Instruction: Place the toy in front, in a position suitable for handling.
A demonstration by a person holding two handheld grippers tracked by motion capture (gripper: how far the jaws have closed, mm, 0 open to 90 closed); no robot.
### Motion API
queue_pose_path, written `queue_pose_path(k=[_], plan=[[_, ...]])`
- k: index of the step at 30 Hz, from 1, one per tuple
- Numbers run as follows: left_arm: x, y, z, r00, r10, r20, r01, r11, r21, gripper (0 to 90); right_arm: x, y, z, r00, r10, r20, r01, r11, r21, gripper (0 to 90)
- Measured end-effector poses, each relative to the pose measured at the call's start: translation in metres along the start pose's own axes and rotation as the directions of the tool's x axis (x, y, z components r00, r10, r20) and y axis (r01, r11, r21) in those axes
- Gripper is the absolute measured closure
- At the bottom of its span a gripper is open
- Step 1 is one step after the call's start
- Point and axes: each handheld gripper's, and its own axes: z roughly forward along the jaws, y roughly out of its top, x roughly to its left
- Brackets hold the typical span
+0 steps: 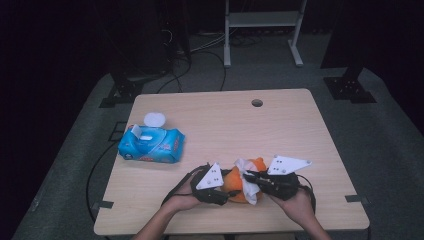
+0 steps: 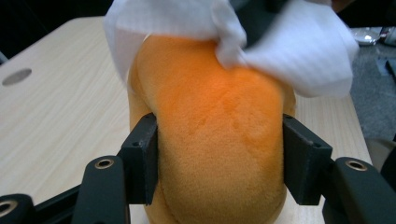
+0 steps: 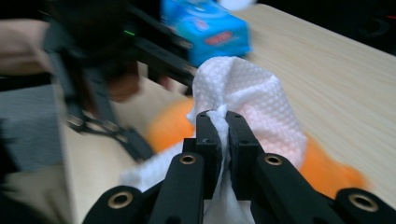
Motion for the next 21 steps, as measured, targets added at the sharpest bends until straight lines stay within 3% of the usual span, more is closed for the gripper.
queue_pose_path(k=[3,5,7,11,14,18,21], plan=[[0.006,-0.005,-0.001,0.9988,-0.048,0.006,0.048,0.9988,-0.004,38.1,-0.014,-0.009,-0.006,0.9975,0.017,0.068,-0.019,0.999,0.034,84.5],[0.006,-0.005,0.000,0.9986,-0.052,0.008,0.052,0.9986,-0.007,37.8,-0.024,-0.018,-0.011,0.9935,0.071,0.089,-0.075,0.996,0.041,84.4],[0.005,-0.004,0.002,0.9991,-0.040,0.013,0.040,0.9992,-0.003,37.2,-0.024,-0.019,-0.012,0.9933,0.080,0.083,-0.083,0.996,0.030,84.4],[0.005,-0.008,0.001,0.9992,-0.038,0.013,0.038,0.9992,0.011,36.6,-0.006,-0.011,-0.002,0.9995,0.032,-0.001,-0.032,0.999,-0.004,84.2],[0.008,-0.011,-0.001,0.9980,-0.062,0.016,0.061,0.9979,0.018,36.6,-0.007,-0.010,0.001,0.9996,0.028,0.006,-0.028,1.000,0.004,84.4],[0.010,-0.012,-0.001,0.9972,-0.073,0.016,0.072,0.9970,0.028,36.7,-0.026,-0.018,-0.005,0.9931,0.090,0.074,-0.093,0.995,0.032,84.5],[0.009,-0.011,0.001,0.9976,-0.067,0.017,0.066,0.9974,0.028,36.7,-0.035,-0.023,-0.007,0.9871,0.137,0.083,-0.140,0.990,0.028,84.5]])
